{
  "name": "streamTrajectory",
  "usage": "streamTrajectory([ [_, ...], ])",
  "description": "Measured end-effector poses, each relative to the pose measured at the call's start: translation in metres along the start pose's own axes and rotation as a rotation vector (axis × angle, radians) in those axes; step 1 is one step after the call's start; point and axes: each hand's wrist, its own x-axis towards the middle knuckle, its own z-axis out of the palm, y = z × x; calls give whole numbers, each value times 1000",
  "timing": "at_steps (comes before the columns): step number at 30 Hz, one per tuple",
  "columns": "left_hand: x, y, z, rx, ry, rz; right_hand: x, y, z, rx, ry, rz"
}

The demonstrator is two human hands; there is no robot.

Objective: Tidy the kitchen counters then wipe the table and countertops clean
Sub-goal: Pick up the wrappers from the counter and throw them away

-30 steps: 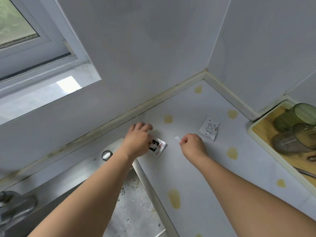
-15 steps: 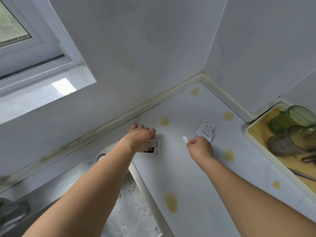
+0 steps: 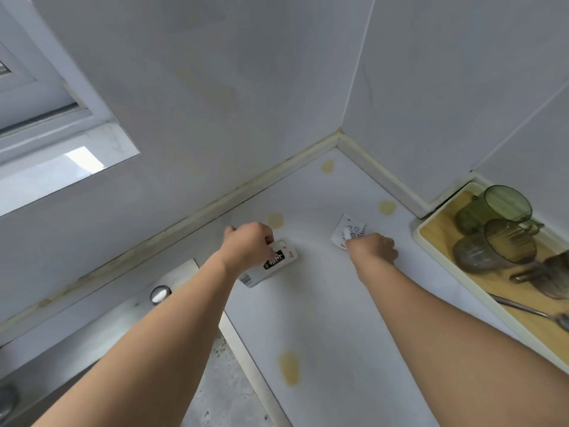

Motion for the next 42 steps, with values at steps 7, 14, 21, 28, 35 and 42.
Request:
streamTrajectory([
  [7, -1, 30, 15, -61, 3, 38, 12, -14, 10, 26, -5, 38],
  [14, -11, 30, 18, -30, -11, 30, 14, -6, 9, 205, -7, -114],
  [21, -43, 41, 9, -248, 46, -98, -19, 25, -9, 479, -46, -276],
  [28, -98, 64, 8, -648, 109, -213, -63, 79, -48, 465, -37, -323],
  [35, -167, 93, 25, -787, 94, -159, -136, 157, -80, 504, 37, -311],
  [42, -231, 150, 54, -834, -41, -6, -210, 258, -115, 622, 128, -168],
])
